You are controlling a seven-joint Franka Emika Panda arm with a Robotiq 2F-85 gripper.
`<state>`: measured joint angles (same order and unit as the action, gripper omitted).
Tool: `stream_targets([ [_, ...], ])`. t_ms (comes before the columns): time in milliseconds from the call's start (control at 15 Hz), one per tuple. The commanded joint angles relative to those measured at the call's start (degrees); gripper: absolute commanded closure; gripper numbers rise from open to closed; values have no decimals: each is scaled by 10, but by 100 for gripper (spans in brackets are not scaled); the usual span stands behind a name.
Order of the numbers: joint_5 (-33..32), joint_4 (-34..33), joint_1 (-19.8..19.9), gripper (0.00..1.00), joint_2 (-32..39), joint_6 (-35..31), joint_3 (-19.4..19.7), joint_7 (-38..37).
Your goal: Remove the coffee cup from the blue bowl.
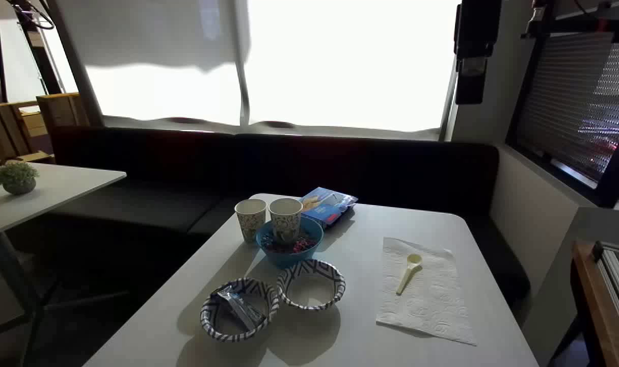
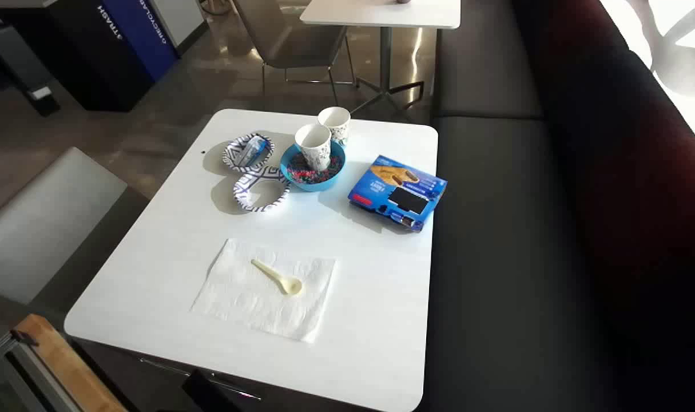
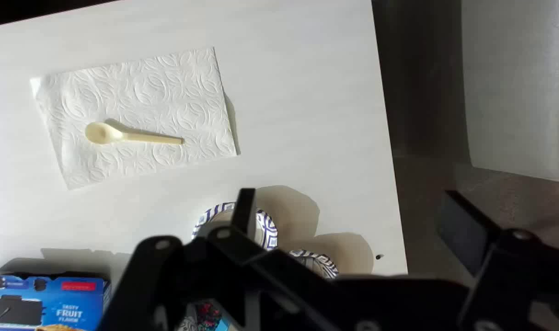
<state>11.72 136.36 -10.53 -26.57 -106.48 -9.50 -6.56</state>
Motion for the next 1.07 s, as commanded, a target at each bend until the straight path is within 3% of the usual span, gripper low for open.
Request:
stream_targets([
  [0, 1, -1, 3, 0, 0, 1, -2, 1],
  [867, 1, -1, 3, 0, 0, 1, -2, 1],
  [1000, -16, 3, 13, 0, 15, -32, -1, 5],
])
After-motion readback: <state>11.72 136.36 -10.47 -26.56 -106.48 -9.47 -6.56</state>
